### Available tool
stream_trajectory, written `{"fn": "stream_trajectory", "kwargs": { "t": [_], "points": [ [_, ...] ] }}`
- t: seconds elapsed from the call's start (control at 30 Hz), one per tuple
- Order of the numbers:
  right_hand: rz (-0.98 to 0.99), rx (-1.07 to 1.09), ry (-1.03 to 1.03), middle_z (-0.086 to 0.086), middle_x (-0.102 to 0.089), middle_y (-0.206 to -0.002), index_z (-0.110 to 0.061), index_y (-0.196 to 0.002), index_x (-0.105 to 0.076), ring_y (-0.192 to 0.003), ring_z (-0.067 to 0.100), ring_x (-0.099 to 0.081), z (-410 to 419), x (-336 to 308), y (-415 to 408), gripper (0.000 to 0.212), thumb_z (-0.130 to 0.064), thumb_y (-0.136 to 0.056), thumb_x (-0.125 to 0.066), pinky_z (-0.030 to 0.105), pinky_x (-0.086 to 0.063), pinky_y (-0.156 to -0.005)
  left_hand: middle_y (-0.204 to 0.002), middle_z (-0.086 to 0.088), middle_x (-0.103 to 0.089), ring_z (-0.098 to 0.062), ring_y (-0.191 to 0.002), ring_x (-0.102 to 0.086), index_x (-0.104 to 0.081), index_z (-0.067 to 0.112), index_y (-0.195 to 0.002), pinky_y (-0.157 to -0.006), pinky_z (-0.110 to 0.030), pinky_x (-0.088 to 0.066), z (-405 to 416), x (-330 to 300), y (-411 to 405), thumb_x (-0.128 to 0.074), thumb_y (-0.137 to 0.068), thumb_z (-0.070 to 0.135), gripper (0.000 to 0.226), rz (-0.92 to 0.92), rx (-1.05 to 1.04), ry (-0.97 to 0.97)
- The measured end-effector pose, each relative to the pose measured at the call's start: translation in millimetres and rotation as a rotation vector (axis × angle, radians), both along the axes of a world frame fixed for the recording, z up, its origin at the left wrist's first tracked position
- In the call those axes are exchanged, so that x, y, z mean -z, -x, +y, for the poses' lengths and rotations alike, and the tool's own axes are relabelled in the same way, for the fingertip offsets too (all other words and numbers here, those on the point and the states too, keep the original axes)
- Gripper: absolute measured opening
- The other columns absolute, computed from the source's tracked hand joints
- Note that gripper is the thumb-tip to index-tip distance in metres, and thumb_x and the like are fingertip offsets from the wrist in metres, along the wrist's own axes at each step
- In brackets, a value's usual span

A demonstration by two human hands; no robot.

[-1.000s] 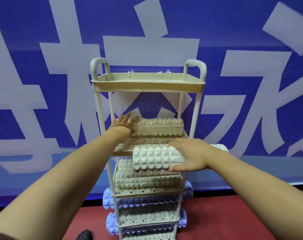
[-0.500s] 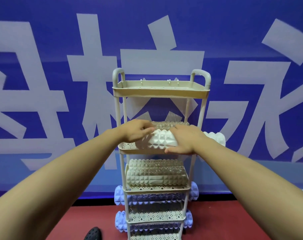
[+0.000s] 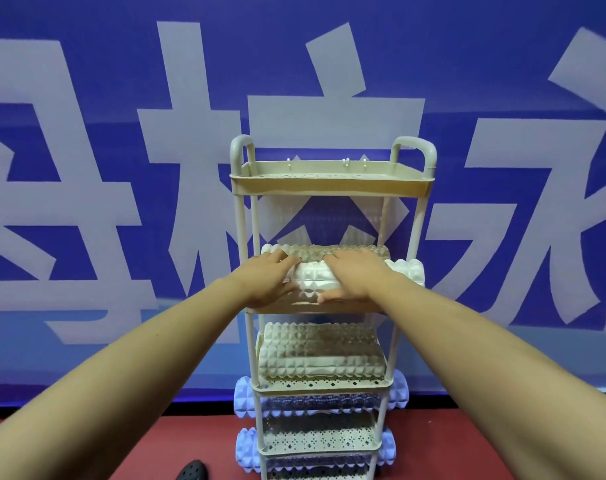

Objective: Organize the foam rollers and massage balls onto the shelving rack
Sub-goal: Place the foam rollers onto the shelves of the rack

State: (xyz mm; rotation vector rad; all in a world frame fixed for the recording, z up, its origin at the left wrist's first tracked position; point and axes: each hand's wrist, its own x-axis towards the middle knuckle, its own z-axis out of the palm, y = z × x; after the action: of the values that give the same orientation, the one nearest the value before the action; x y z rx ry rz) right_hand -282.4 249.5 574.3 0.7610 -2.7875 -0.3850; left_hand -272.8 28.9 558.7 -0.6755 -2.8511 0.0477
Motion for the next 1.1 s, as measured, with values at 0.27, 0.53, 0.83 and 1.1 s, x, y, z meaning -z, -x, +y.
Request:
{"fn": "stream_trajectory", "kwargs": {
  "t": [0.27,0.53,0.83,1.1],
  "points": [
    [-0.079,0.034,-0.018,0.008,-0.062,-0.126,-0.015,-0.123,-0.054,-0.112,0.03,-0.06,-16,-2,13,0.077,-0.079,-0.08,-0.053,0.044,-0.046,-0.088,-0.149,-0.011,-0.036,-0.031,-0.134,-0.037,-0.034,0.025,-0.147,-0.106,-0.053,-0.039,15,3,4,-0.028,-0.102,0.052,0.053,-0.077,-0.119,-0.064],
    [-0.232,-0.006,0.098,0.006,-0.061,-0.131,-0.022,-0.134,-0.049,-0.116,0.029,-0.059,-10,6,26,0.077,-0.075,-0.079,-0.06,0.041,-0.044,-0.092,-0.15,-0.009,-0.043,-0.03,-0.134,-0.042,-0.041,0.026,-0.144,-0.115,-0.06,-0.022,22,17,12,-0.021,-0.103,0.05,0.052,-0.061,-0.163,-0.118],
    [-0.101,-0.032,0.185,0.004,-0.05,-0.147,-0.028,-0.151,-0.036,-0.129,0.027,-0.05,22,20,14,0.056,-0.051,-0.101,-0.044,0.043,-0.04,-0.104,-0.16,-0.004,-0.03,-0.024,-0.15,-0.021,-0.023,0.022,-0.155,-0.123,-0.055,-0.007,28,46,12,-0.016,-0.104,0.051,0.059,0.104,-0.156,-0.141],
    [0.204,-0.325,0.371,0.002,-0.062,-0.119,-0.015,-0.124,-0.064,-0.106,0.023,-0.058,110,85,-52,0.038,-0.041,-0.099,-0.054,0.037,-0.048,-0.089,-0.128,-0.002,-0.058,-0.023,-0.117,-0.053,-0.058,0.016,-0.129,-0.098,-0.038,-0.041,103,106,-62,-0.042,-0.102,0.037,0.038,0.406,0.269,-0.298]
  ]
}}
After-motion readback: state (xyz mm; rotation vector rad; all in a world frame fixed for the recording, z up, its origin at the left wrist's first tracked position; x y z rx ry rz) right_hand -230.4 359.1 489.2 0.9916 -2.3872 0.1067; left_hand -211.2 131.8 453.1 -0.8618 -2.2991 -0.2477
